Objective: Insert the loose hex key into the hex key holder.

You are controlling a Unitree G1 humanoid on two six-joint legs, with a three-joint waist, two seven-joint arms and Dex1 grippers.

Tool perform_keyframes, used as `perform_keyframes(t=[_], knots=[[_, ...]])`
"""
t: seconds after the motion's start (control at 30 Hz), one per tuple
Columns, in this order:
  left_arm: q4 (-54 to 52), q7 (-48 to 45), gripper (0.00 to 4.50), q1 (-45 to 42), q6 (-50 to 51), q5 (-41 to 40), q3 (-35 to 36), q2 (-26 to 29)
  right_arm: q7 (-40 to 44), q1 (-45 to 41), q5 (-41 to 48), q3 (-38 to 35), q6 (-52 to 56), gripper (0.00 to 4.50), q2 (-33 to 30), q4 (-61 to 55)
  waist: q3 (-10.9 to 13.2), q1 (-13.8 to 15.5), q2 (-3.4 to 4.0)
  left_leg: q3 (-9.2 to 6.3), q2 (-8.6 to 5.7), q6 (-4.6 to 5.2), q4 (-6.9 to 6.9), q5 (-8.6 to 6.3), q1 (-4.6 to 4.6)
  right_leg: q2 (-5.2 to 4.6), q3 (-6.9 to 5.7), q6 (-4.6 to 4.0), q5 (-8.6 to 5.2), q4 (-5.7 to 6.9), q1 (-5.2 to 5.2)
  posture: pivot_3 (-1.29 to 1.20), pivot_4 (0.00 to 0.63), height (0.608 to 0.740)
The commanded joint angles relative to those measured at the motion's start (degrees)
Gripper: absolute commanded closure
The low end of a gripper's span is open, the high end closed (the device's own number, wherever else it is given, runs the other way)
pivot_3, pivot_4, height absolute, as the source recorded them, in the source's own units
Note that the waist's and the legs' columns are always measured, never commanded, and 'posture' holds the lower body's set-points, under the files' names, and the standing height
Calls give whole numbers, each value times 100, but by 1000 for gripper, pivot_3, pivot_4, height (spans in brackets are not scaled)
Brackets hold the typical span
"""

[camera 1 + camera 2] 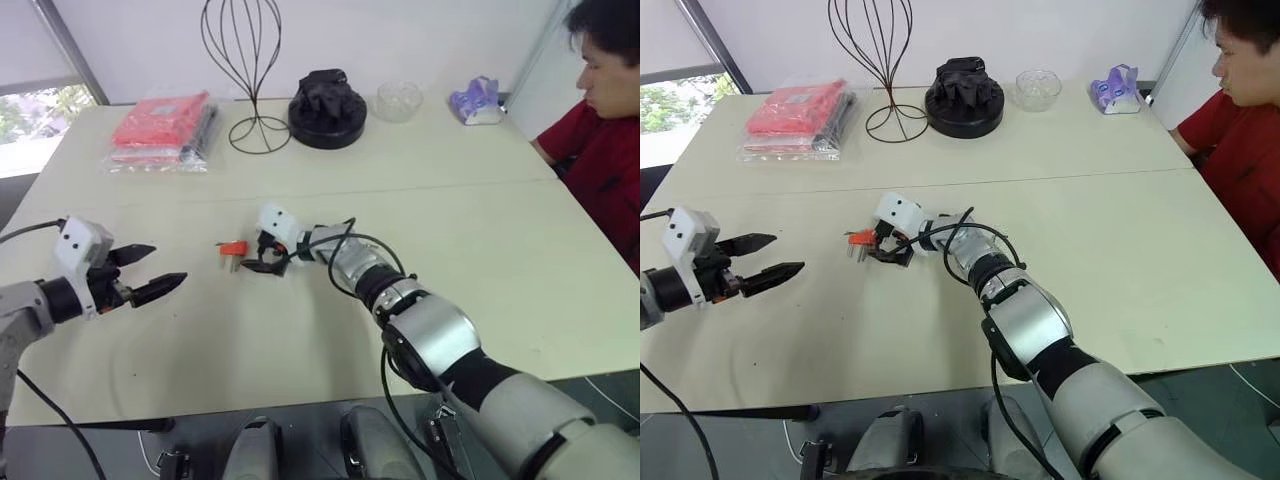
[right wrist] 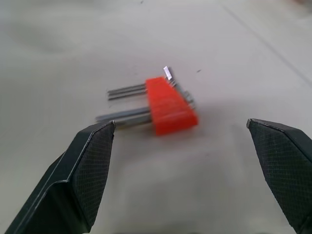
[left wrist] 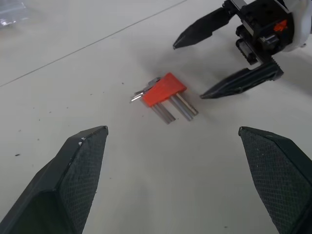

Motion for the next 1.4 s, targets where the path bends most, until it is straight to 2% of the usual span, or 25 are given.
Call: perform_keyframes(t=[0.03, 0.33, 0.43, 0.53, 0.57, 0.63, 0.83, 0.97, 1.2, 1.3, 1.4], knots=[[-330, 178, 0, 94, 49, -119, 331, -49, -286, -94, -252, -4, 3, 22, 124, 53, 0, 0, 0, -1, 0, 0, -1, 0, 0, 0, 0, 0, 0, 0, 0, 0, 150, 740], [-945, 649, 0, 489, 370, -328, 700, -242, -691, 137, -478, -139, 156, 22, 674, 136, 0, -23, 0, -1, 1, -1, -3, 0, 0, -1, 0, 0, 0, 0, -2, 0, 150, 740], [-1117, 769, 0, 618, 462, -404, 864, -274, -797, 189, -554, -147, 189, 875, 780, 154, 0, -11, 0, -2, 0, -1, -4, -1, 0, -3, 0, 0, 0, -1, -2, 0, 150, 740], [-1304, 871, 0, 747, 571, -485, 1021, -306, -814, 223, -577, -186, 251, 2428, 818, 164, 0, 12, 1, -4, -4, -4, -3, 1, 1, -10, -4, 0, 0, -2, 1, 0, 150, 740], [-1367, 889, 0, 811, 606, -515, 1083, -312, -817, 230, -581, -197, 269, 3220, 824, 165, 0, 11, 0, -6, -6, -6, -3, 2, 0, -12, -6, 0, 0, -2, 2, 0, 150, 740], [-1438, 920, 0, 905, 649, -541, 1169, -321, -785, 247, -567, -232, 293, 3466, 837, 165, 0, 3, 1, -5, -8, -6, -3, 2, 1, -15, -7, 0, 0, -3, 3, 0, 150, 740], [-1404, 971, 0, 947, 633, -522, 1166, -267, -806, 209, -560, -333, 270, 3464, 822, 141, 0, 6, 1, -5, -8, -7, -4, 2, 1, -16, -10, 0, 0, -4, 3, 0, 150, 740], [-1215, 917, 0, 648, 586, -571, 962, -230, -574, -131, -719, -157, -196, 3464, 577, 1, 0, 2, 1, -4, -8, -7, -4, 2, 1, -15, -10, 0, 0, -4, 3, 0, 150, 740], [307, 278, 0, -1194, 294, -592, 1, -248, 459, -1180, -1306, 588, -2353, 3464, -816, -1123, 11, 30, 1, 6, -20, -31, -2, 10, -8, -1, -23, 2, 1, -9, 4, 0, 150, 740], [1241, -119, 0, -2189, 132, -571, -520, -514, 714, -1155, -1422, 839, -3297, 3464, -1491, -1869, 7, 12, -5, 6, -20, -41, -2, 4, -6, 4, -26, 3, 2, -12, 6, 0, 150, 740], [2155, -525, 0, -3110, -52, -484, -968, -859, 546, -955, -1685, 1035, -3894, 3464, -2053, -2446, 6, 7, -8, 12, -19, -44, 2, 3, -5, 10, -24, 4, 2, -8, 8, 0, 150, 740]])
